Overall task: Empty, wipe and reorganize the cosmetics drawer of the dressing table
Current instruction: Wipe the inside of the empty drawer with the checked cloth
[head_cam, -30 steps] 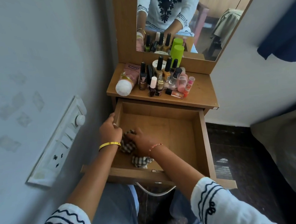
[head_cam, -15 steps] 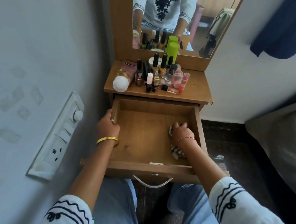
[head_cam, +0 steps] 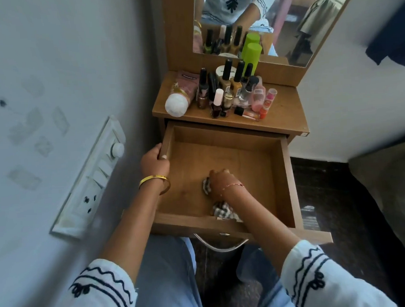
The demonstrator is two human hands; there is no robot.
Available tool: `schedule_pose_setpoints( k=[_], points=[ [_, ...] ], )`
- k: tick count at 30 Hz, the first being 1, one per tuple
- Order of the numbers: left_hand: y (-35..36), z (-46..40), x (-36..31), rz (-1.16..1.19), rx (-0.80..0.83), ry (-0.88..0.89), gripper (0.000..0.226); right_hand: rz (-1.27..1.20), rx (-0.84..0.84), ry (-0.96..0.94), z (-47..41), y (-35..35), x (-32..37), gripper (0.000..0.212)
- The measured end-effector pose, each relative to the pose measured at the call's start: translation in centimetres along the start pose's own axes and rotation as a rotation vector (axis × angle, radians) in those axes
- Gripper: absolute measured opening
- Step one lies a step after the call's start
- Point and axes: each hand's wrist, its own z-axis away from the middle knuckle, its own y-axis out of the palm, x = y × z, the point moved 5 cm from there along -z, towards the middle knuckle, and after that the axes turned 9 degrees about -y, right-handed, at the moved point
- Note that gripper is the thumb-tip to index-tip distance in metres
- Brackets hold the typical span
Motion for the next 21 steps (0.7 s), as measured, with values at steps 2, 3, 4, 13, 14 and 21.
schedule_pose_setpoints(
  k=[2, 3, 4, 13, 14, 21],
  points=[
    [-0.1, -0.1, 0.0, 0.035, 0.034, 0.002, 0.043, -0.126, -0.043, -0.095, -1.6, 0.4, 3.6, 0.045],
    [-0.2, -0.2, 0.1, 0.06, 0.051, -0.006, 0.043, -0.174, -0.063, -0.15, -2.1, 0.5, 5.3, 0.048],
    [-0.4, -0.3, 0.2, 0.09, 0.064, -0.023, 0.043, -0.207, -0.071, -0.192, -2.6, 0.7, 6.8, 0.052],
    [-0.7, -0.2, 0.5, 0.307, 0.173, -0.186, 0.045, -0.361, 0.089, -0.418, -1.0, 0.8, 6.1, 0.045],
    [-0.7, -0.3, 0.5, 0.318, 0.195, -0.206, 0.045, -0.394, 0.124, -0.422, -0.7, 0.7, 6.1, 0.043],
    [-0.7, -0.5, 0.7, 0.38, 0.261, -0.26, 0.045, -0.942, 0.306, -0.264, -1.0, 2.1, 5.5, 0.04]
  ],
)
